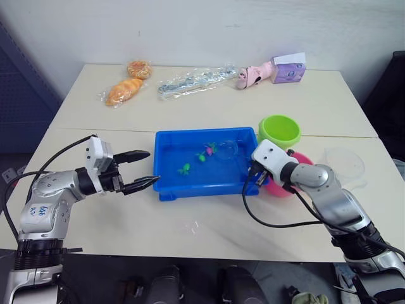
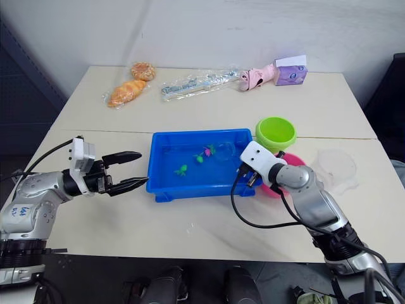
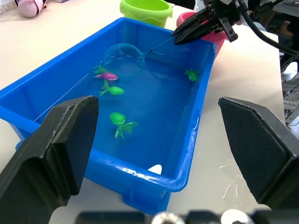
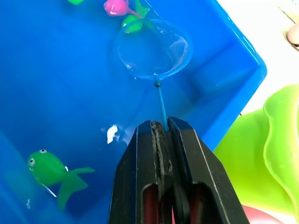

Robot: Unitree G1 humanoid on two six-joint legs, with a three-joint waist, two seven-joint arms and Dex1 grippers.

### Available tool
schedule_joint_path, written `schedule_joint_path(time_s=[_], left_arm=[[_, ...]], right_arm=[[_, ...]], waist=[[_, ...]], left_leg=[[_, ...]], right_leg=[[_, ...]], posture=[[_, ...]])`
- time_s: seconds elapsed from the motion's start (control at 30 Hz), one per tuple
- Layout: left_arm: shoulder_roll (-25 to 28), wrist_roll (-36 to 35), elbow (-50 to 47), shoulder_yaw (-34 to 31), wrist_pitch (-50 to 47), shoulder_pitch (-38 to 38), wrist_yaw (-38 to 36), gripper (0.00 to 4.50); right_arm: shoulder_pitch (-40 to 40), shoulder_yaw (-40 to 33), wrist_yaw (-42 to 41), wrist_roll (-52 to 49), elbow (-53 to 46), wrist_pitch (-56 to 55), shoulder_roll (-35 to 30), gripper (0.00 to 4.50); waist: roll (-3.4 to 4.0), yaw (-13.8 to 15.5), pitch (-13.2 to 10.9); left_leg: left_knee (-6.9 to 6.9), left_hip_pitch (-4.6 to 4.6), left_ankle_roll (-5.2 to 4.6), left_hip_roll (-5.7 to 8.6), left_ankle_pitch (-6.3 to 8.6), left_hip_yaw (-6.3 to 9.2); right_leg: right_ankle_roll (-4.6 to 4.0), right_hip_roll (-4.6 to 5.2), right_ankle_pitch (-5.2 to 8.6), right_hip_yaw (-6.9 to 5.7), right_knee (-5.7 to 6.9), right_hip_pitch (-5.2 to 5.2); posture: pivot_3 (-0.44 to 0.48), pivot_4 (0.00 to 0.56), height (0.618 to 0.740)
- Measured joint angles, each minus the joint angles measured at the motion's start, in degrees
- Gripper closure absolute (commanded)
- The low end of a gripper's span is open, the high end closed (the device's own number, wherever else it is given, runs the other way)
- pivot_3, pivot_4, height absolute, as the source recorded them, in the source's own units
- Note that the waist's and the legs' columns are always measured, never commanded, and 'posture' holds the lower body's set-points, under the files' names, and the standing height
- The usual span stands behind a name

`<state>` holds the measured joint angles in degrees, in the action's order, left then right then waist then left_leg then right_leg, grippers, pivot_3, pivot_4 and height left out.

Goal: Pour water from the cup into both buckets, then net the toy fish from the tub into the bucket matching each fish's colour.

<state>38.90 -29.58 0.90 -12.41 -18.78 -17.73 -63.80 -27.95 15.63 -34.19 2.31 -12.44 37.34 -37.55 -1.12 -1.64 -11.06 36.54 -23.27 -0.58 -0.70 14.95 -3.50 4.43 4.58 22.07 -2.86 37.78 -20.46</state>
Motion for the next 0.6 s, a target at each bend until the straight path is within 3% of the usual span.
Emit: schedule_joint_path(time_s=[0.6], left_arm=[[0.00, -0.32, -0.42, 0.00, -0.62, 0.07, 0.61, 0.07]], right_arm=[[-4.79, 5.19, -3.28, 3.71, -1.14, 2.79, 3.16, 4.50]], waist=[[0.00, 0.00, 0.00]], left_leg=[[0.00, 0.00, 0.01, 0.00, -0.01, -0.01]], right_leg=[[0.00, -0.01, 0.00, 0.01, 0.06, -0.03]], posture=[[0.000, 0.150, 0.740]])
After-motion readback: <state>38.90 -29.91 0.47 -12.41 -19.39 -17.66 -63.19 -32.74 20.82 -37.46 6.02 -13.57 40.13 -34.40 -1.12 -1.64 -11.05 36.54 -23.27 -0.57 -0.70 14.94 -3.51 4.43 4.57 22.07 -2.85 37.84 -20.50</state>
